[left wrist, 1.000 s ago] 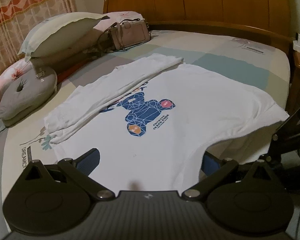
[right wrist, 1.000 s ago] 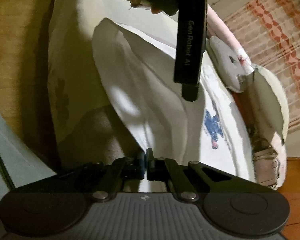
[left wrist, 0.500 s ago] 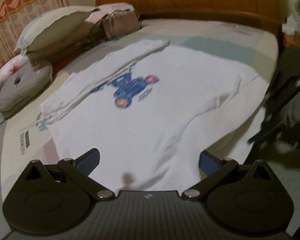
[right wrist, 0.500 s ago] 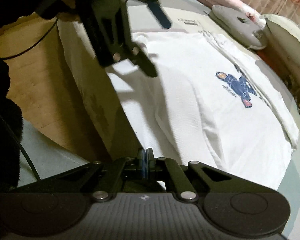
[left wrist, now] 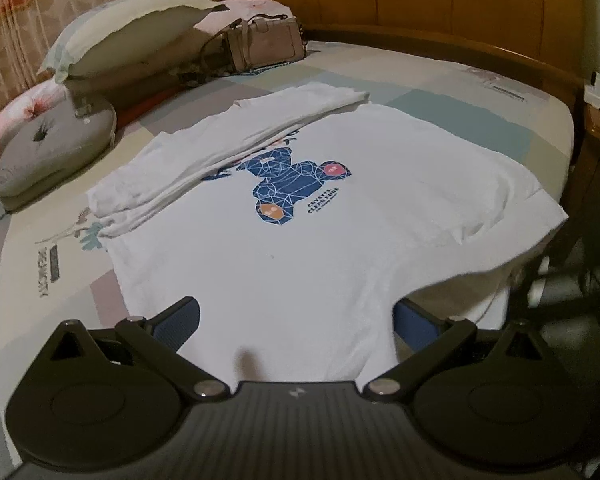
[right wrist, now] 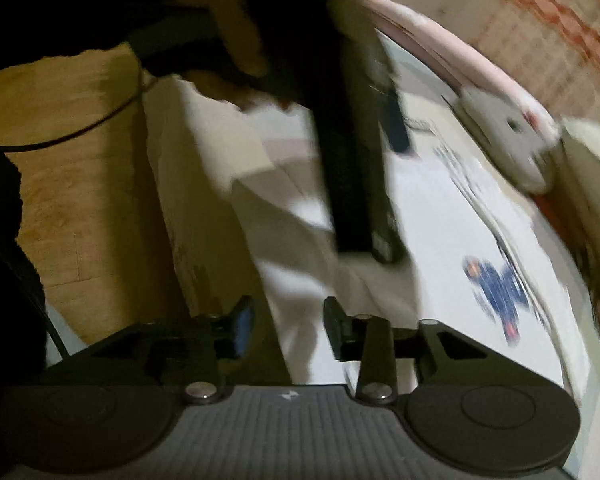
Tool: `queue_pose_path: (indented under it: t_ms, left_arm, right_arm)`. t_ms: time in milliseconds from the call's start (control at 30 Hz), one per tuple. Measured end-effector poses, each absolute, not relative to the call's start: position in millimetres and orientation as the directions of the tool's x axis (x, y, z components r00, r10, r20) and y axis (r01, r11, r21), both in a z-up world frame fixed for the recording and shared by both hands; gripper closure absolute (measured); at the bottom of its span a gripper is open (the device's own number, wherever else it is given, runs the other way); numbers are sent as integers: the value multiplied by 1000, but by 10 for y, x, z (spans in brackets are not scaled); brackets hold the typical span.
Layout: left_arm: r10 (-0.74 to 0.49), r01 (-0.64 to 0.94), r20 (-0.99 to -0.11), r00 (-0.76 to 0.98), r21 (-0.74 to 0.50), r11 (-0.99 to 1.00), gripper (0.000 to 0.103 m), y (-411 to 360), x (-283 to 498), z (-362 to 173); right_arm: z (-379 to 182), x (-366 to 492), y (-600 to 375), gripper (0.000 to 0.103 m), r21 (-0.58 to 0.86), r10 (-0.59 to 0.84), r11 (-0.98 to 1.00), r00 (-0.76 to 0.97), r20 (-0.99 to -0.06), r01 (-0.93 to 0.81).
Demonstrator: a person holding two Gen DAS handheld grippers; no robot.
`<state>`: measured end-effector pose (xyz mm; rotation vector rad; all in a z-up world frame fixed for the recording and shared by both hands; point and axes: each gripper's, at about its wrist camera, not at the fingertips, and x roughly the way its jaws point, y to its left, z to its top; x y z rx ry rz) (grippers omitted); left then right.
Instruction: Fold clothes
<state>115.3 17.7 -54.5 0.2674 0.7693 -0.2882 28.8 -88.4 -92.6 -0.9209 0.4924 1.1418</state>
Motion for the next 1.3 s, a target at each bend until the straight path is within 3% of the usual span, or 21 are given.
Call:
queue_pose_path:
  t_ms: [100,167,533,600,700,767,800,1133,1300]
  left_arm:
    - [-161,345,-718,677,116,932,1,200,1157,-562]
    - [-166,346,-720,674,109,932,1,210,1140,-565]
    - [-153,348,-714,683,134,928,1,171,1043,-535]
    - [-152,350,-715,683,138,926,1,155,1035,-547]
    - [-161,358,-721,674,128,925,1,143,1051,-579]
    - [-161,362,-723,672,132,923,1,117,1068,-598]
    - [-163,365,-722,672,132,921,1,103,1072,-601]
    - [-181,388,-723,667,130,912,1,24,1094,-623]
    - [-185,389,-722,667,126,912,1,36,1111,-621]
  right_arm:
    - [-1042,264,-724,62,-435,543,80,405,-736,-897]
    - [-1044,260,-692,101,-441,543,79,410,-733,-894]
    - [-928,281,-870,102,-213,582,125,246,-775,-969]
    - [-908,296,-968,102,-182,586,145,232,-776,-973]
    - [-824,356,-1266,90,-208,571,225,301,-763,-952]
    - [-801,407,-1462,66,-236,543,276,354,-762,-932]
    - [-826,421,-1497,63,-253,523,283,370,-768,-925]
    - [-1121,409,-1692,55,-479,350,257,542,-764,-840]
    - [-1153,504,-1847,56,-507,304,281,577,-758,-815]
